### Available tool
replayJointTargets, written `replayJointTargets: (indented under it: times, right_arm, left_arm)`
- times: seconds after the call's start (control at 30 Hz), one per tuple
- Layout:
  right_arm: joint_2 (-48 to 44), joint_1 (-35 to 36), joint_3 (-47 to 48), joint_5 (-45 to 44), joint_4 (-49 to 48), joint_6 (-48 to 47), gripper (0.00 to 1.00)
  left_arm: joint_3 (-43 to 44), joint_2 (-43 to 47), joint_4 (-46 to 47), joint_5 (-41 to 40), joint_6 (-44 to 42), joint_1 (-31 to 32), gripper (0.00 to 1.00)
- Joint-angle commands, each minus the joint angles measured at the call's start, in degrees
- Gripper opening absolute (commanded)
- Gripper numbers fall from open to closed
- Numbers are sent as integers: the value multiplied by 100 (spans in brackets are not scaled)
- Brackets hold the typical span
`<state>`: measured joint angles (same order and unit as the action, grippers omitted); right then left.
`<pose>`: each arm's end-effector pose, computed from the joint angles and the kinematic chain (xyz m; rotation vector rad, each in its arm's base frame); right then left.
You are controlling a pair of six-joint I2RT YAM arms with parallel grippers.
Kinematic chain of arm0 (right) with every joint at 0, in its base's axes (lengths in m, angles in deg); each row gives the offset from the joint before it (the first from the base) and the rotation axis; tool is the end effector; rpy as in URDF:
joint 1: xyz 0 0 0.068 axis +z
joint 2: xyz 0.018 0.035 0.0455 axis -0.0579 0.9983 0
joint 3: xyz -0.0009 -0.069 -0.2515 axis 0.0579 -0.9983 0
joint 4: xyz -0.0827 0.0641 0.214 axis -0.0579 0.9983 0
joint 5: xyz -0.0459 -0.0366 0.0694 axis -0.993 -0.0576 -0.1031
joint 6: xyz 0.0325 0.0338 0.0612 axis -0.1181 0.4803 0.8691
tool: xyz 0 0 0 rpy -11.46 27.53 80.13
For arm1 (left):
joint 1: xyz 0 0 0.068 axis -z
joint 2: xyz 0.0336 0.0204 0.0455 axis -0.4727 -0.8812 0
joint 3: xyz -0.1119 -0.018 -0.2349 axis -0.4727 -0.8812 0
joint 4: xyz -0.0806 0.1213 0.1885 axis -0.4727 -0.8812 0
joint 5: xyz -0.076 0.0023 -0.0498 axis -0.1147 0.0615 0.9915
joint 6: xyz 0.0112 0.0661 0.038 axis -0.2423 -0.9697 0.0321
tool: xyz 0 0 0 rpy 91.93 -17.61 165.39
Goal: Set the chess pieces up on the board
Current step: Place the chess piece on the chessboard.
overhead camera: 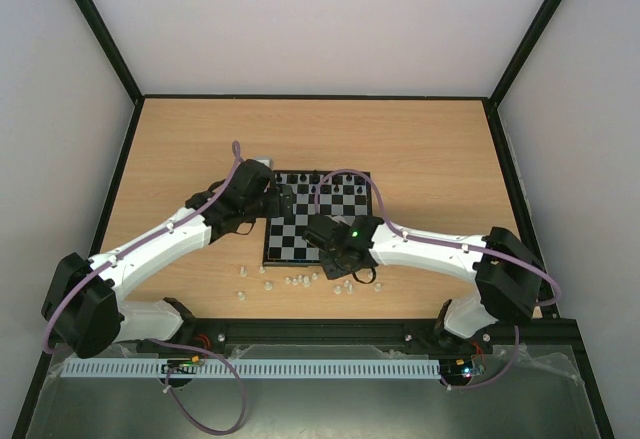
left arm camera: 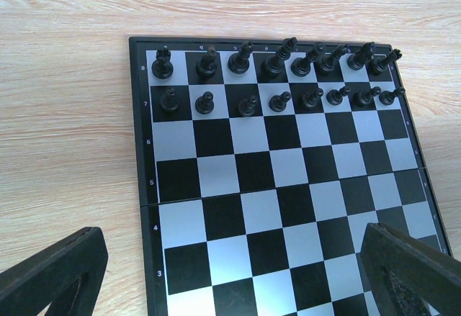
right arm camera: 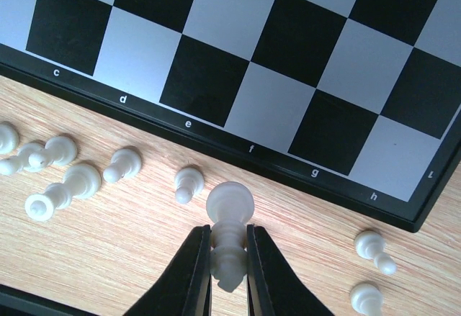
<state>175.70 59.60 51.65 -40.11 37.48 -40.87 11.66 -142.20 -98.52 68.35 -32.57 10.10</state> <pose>0.1408 0.2477 0.1842 -0.4769 2.6722 0.2972 0.2232 -0.1657 0.2371 0.0498 2.3387 -0.4871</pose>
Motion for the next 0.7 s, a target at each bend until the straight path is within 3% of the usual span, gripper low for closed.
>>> replayJointTargets:
  times: [0.0, 0.67]
  right_arm:
    - [-178, 28, 170, -103, 455, -47, 9]
    - [601, -230, 1070, -170, 510, -786, 9]
  left_arm:
    - [36, -97, -20, -51, 11, 19, 100]
    - [-30, 132, -100, -340, 82, 24, 100]
